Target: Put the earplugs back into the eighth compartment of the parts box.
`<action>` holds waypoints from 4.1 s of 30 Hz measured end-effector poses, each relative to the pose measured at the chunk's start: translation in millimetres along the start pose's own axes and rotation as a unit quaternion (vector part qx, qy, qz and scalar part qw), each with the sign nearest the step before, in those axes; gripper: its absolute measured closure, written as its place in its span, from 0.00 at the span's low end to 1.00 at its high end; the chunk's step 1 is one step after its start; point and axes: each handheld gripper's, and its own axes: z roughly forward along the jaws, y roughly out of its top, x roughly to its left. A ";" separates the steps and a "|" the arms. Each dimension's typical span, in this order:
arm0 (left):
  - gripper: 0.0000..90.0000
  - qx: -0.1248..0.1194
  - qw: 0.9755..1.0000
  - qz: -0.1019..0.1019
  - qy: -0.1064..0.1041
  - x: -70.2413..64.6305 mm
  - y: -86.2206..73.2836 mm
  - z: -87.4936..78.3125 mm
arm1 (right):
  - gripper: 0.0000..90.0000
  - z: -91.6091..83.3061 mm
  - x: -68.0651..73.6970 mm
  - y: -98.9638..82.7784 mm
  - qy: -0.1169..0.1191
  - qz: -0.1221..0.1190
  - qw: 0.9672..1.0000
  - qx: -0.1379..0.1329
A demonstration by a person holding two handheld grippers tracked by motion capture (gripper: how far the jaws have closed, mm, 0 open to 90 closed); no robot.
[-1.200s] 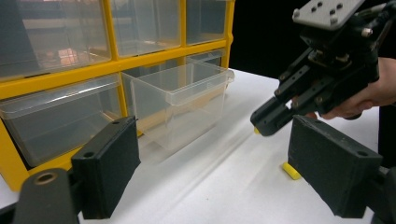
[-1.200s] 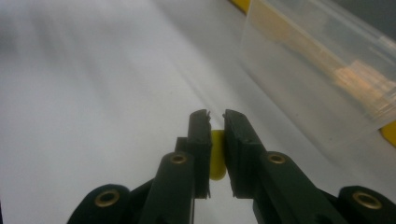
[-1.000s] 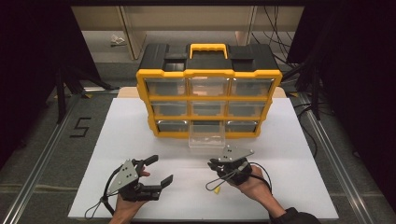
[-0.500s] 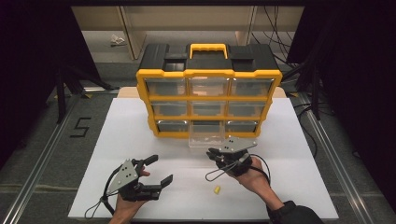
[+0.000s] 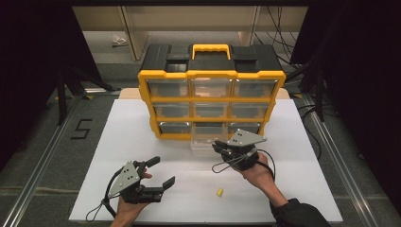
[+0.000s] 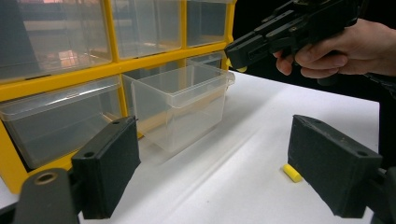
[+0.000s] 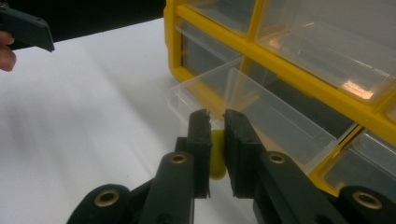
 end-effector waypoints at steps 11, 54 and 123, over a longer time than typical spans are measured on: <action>0.18 0.000 1.000 0.000 0.000 0.3 0.0 0.9 | 0.90 3.2 -11.4 6.0 -0.017 0.014 1.000 -0.016; 0.18 -0.002 1.000 0.001 -0.004 0.1 1.1 1.7 | 0.38 5.4 -26.2 15.0 -0.009 0.067 0.996 -0.051; 0.18 -0.004 1.000 0.003 -0.006 -0.9 1.0 2.2 | 0.37 9.0 37.7 -54.9 0.098 -0.034 0.971 0.217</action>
